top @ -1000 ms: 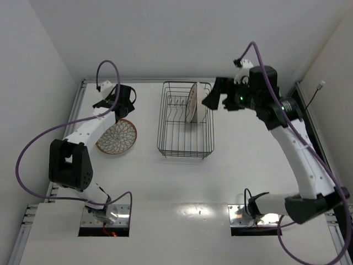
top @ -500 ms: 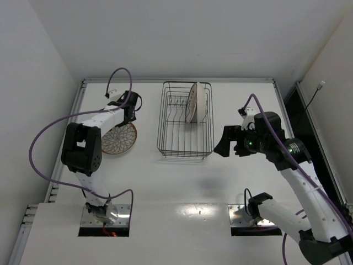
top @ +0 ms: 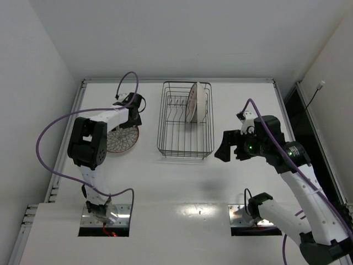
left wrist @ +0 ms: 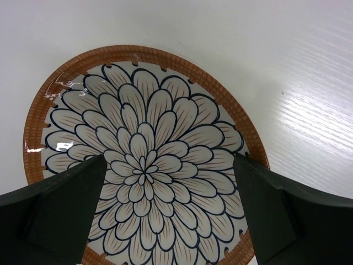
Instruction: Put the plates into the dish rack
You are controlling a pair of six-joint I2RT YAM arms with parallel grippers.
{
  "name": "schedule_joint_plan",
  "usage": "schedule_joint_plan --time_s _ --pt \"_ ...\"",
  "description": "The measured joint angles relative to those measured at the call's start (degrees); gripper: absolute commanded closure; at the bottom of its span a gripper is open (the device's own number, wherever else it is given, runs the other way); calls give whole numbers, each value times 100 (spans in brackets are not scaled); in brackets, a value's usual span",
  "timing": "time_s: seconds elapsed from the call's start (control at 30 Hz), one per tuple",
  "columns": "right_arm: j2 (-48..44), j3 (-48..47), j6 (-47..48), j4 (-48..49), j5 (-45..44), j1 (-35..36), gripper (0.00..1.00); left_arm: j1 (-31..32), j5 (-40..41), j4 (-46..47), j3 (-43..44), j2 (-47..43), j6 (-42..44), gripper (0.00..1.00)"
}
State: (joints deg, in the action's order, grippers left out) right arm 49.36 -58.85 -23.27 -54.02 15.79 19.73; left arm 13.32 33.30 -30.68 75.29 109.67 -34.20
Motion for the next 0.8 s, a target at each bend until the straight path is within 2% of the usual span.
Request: schedule_joint_plan --time_s 0.23,0.53,0.8 --pt "-129 46 0 -2 55 0 0 221 -140 131 7 -66 120 1" --pt "-262 52 0 7 79 0 0 601 -249 535 -87 -745 372 1" --pt "-291 308 -31 162 125 0 0 824 -205 308 225 66 581 1"
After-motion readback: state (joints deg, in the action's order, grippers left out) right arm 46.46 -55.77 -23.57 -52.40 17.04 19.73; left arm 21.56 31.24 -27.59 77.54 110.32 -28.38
